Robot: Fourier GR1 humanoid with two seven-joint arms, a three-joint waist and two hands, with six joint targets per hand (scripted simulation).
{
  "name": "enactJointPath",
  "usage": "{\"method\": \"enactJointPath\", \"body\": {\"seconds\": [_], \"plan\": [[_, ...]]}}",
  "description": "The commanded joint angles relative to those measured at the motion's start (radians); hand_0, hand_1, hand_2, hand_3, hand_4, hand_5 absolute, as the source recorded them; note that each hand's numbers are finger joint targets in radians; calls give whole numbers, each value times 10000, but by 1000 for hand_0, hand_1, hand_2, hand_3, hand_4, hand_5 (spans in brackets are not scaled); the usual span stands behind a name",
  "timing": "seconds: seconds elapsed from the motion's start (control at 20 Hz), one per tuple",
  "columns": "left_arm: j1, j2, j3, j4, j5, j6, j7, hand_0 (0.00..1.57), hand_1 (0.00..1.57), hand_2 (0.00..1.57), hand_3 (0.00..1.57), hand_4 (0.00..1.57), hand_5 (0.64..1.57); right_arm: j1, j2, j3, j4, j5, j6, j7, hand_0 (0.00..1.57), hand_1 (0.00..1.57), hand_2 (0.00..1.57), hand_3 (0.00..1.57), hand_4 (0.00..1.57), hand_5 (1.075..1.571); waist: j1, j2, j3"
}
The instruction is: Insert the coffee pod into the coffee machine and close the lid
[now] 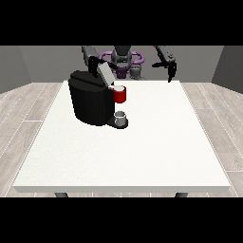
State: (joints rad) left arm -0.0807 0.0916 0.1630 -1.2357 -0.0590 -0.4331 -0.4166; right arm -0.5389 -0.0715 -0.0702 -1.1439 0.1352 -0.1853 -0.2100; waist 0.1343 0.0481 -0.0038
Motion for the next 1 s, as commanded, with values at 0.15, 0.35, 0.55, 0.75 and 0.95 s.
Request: {"method": "enactJointPath", "body": {"seconds": [0.15, 0.35, 0.55, 0.75, 0.95], "plan": [[-348, 577, 185, 271, -103, -26, -840, 0, 0, 0, 0, 363, 1571, -772, -370, -477, 776, -340, 348, -606, 0, 0, 0, 0, 363, 1571, -60, 801, 38], [-683, -59, -127, 139, -5, 368, -47, 0, 0, 0, 0, 396, 1571, -1299, -100, -171, 960, -9, -1, -22, 0, 0, 0, 0, 396, 1571, 80, 746, 37], [-653, 256, 126, 467, 191, 183, 27, 0, 0, 0, 0, 369, 1571, -1382, 221, 71, 939, 138, -221, 133, 0, 0, 0, 0, 427, 1571, 106, 643, 36], [-635, 379, 136, 704, 125, 135, -534, 0, 0, 0, 0, 381, 1571, -1504, -21, 305, 1092, 393, 75, -85, 0, 0, 0, 0, 454, 1571, 174, 756, 37], [-1005, 598, 303, 1281, 257, -85, -550, 0, 0, 0, 0, 354, 1571, -2347, 179, 588, 809, 594, -161, 741, 0, 0, 0, 0, 421, 1571, 295, 906, 31]]}}
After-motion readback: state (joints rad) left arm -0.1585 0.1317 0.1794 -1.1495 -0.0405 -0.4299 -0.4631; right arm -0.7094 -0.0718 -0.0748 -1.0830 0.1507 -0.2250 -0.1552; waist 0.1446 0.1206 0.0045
